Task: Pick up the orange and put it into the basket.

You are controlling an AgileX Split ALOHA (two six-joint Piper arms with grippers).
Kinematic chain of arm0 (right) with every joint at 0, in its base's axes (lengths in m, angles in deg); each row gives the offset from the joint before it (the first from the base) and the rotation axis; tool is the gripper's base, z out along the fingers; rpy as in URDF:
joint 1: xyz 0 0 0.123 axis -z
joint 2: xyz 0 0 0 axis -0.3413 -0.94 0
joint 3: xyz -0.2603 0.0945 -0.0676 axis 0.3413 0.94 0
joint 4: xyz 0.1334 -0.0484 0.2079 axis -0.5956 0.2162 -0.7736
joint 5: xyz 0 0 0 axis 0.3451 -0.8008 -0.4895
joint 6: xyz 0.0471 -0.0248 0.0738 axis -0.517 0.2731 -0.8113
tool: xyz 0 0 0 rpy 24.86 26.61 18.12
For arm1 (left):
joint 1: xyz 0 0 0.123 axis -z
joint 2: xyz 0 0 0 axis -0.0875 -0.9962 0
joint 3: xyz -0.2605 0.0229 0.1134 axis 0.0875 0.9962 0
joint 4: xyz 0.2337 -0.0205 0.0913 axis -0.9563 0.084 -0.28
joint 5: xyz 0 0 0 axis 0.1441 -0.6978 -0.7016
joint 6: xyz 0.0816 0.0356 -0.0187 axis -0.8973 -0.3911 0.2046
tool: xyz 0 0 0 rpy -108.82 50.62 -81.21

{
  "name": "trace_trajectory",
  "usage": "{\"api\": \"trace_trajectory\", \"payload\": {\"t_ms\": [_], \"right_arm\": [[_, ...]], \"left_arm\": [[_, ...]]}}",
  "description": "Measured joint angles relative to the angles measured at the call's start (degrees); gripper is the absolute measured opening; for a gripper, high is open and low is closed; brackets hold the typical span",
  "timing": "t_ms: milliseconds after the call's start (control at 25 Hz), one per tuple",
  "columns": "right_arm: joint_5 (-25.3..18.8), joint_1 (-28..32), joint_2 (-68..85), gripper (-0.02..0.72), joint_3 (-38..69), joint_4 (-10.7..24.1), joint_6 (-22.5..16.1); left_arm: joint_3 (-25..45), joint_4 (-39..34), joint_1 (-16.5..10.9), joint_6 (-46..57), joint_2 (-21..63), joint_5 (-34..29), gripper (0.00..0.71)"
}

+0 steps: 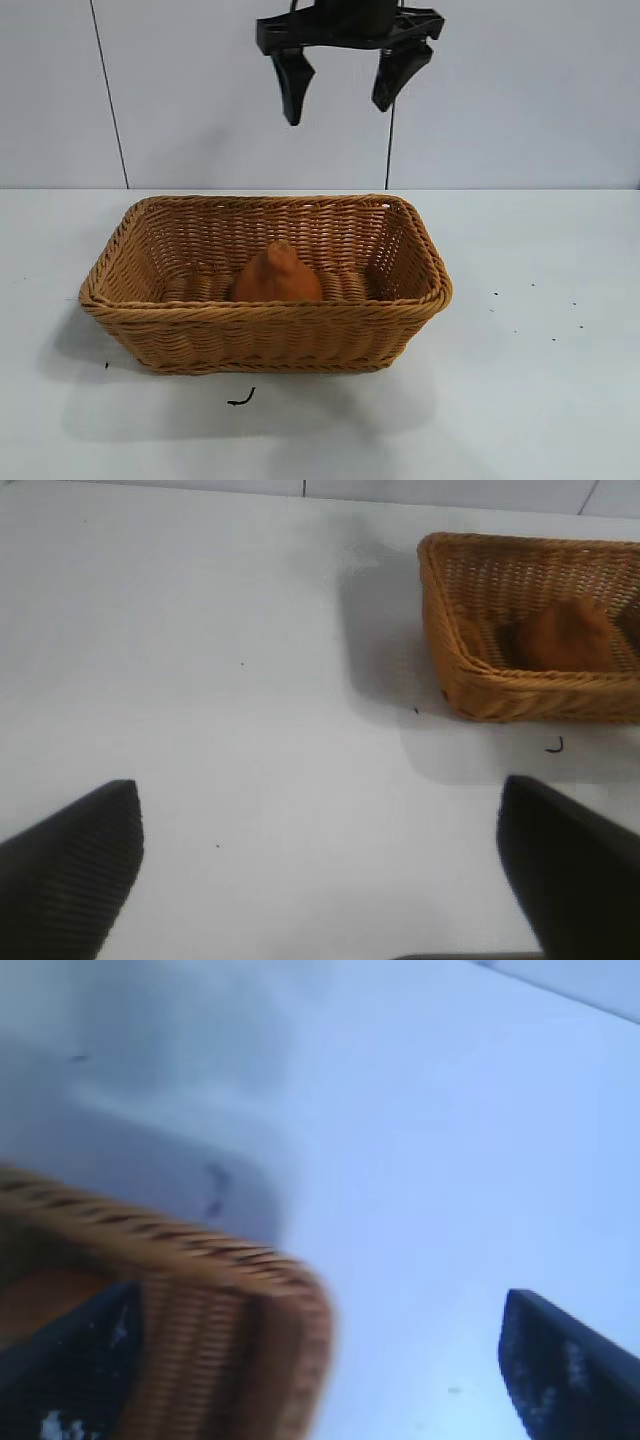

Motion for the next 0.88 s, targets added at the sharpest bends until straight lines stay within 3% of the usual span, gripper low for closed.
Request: {"api": "trace_trajectory", "payload": {"t_ms": [440,600,880], "right_arm": [[0.08,20.80,0.18,0.690,1.33,-0.97,0.11],[0.09,24.30,1.88,0.690,7.90,-1.90,2.28],[0.04,24.98,8.84,0.692,20.96,-1.83,3.25]], "left_arm": [[0.00,0.00,0.00,0.00,0.00,0.00,0.692],[0.00,0.00,0.00,0.00,0.00,0.00,0.692],[0.00,0.00,0.00,0.00,0.00,0.00,0.692]]}}
